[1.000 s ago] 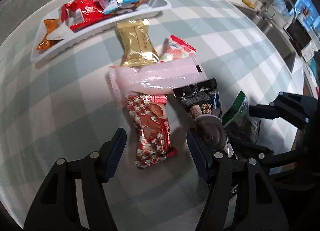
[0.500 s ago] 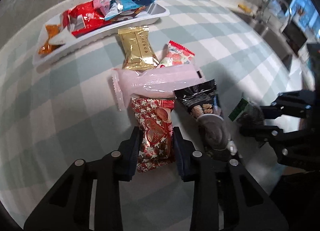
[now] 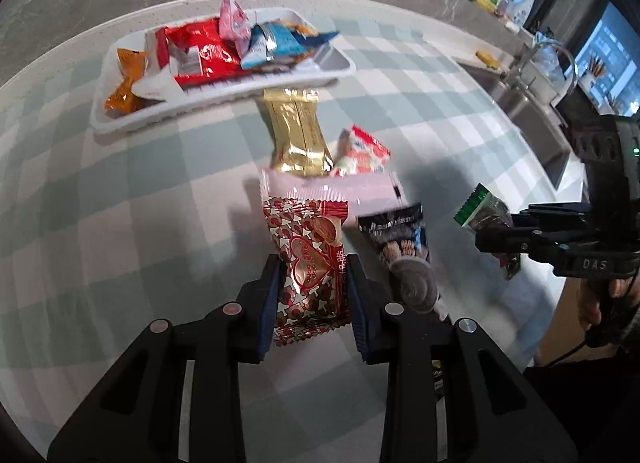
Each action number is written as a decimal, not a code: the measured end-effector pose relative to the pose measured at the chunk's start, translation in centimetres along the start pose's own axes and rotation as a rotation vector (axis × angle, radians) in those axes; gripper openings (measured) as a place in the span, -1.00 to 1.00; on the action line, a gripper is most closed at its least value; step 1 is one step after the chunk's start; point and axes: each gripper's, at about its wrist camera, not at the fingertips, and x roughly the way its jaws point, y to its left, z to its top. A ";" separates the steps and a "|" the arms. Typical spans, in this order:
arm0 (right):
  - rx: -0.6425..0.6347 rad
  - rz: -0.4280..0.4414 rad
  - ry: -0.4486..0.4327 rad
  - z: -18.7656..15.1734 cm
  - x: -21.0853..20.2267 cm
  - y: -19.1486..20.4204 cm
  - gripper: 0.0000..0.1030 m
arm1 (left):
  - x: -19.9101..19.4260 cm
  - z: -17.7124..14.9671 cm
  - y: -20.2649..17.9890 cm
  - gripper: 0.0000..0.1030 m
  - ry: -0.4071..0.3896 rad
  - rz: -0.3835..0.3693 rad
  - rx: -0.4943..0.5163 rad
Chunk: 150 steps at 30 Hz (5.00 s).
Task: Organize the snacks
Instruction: 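Grasp the red-white wafer packet with the left tool while the right tool grasps the green bag, then carry the red-white wafer packet and green bag over the white tray, then lower both packets into the tray and open both tools, then move both tools back toward the remaining snack packets, then grasp the black snack bag with the left tool while the right tool grasps the pink-white packet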
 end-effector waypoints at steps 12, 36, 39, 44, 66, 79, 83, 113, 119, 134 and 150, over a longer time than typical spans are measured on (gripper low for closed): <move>-0.017 0.046 -0.048 5.4 -0.3 1.0 -0.46 | -2.0 4.4 2.2 -0.44 -0.079 0.009 -0.021; -0.037 0.074 -0.074 19.9 3.8 0.5 -0.46 | -0.6 15.3 11.5 -0.44 -0.158 0.038 -0.121; -0.040 0.067 -0.076 21.7 4.5 0.3 -0.46 | 0.1 16.1 12.8 -0.44 -0.157 0.051 -0.136; -0.039 0.059 -0.074 24.5 6.1 -0.1 -0.46 | 1.2 17.5 14.9 -0.44 -0.153 0.066 -0.162; -0.063 0.021 -0.030 29.6 11.9 -0.7 -0.46 | 4.9 19.5 17.6 -0.43 -0.129 0.129 -0.198; -0.085 -0.046 -0.078 29.9 11.5 -0.3 -0.21 | 5.9 19.9 17.2 0.00 -0.134 0.181 -0.202; -0.083 -0.037 -0.104 29.9 10.5 0.0 -0.17 | 5.3 20.0 16.9 0.03 -0.151 0.190 -0.194; -0.154 -0.051 -0.161 17.6 1.5 4.8 -0.08 | -2.4 14.3 8.0 0.08 -0.199 0.214 -0.053; -0.167 -0.058 -0.156 14.8 0.4 5.2 -0.08 | -3.0 12.3 5.7 0.08 -0.188 0.196 -0.028; -0.222 -0.068 -0.113 8.2 -0.5 5.6 -0.08 | -3.6 6.1 0.4 0.08 -0.125 0.133 0.027; -0.193 -0.074 -0.091 3.7 -1.7 3.2 -0.07 | 0.6 -0.7 -6.1 0.09 0.052 0.000 0.067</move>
